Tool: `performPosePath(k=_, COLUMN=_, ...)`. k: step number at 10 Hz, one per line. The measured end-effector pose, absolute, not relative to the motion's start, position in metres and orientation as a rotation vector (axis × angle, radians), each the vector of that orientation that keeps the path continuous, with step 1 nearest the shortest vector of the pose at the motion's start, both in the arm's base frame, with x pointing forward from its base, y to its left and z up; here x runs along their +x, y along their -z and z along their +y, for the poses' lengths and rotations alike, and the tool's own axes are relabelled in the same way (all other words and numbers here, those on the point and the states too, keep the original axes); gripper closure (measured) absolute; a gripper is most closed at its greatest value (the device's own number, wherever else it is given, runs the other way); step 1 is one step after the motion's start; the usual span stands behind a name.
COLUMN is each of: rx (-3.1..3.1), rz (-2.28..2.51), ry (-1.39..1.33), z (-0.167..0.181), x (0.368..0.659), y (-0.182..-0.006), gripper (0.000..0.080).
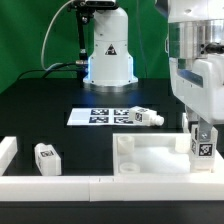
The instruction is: Assemble one leg
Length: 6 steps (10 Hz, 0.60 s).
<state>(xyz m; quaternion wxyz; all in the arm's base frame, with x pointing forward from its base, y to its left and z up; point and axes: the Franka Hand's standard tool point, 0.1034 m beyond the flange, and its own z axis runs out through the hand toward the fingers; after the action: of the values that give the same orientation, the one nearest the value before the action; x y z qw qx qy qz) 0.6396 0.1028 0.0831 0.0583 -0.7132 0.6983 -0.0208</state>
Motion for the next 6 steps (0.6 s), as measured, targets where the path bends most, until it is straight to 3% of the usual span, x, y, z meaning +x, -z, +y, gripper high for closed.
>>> performPosePath(k=1, rx=-2.183, rz=2.095, ry=0.064, z=0.1029, x=0.6394, y=-0.0824, gripper=0.0356)
performPosePath(k=2, rx=-2.224, rz=2.054, ry=0.069, z=0.1039, x=0.6395, y=-0.0827, gripper=0.0356)
performPosePath(k=3, rx=-2.429, rz=1.814, ry=0.089, z=0.1066, x=0.6406, y=-0.0841, gripper=0.0224)
performPosePath(k=4, rx=-2.618, rz=1.534, ry=0.105, z=0.1074, x=0.6407, y=-0.0836, gripper=0.0173)
performPosePath(k=6, rx=-2.732, rz=1.333, ry=0.121, z=0.1127, x=0.6390, y=-0.0845, gripper=0.0154)
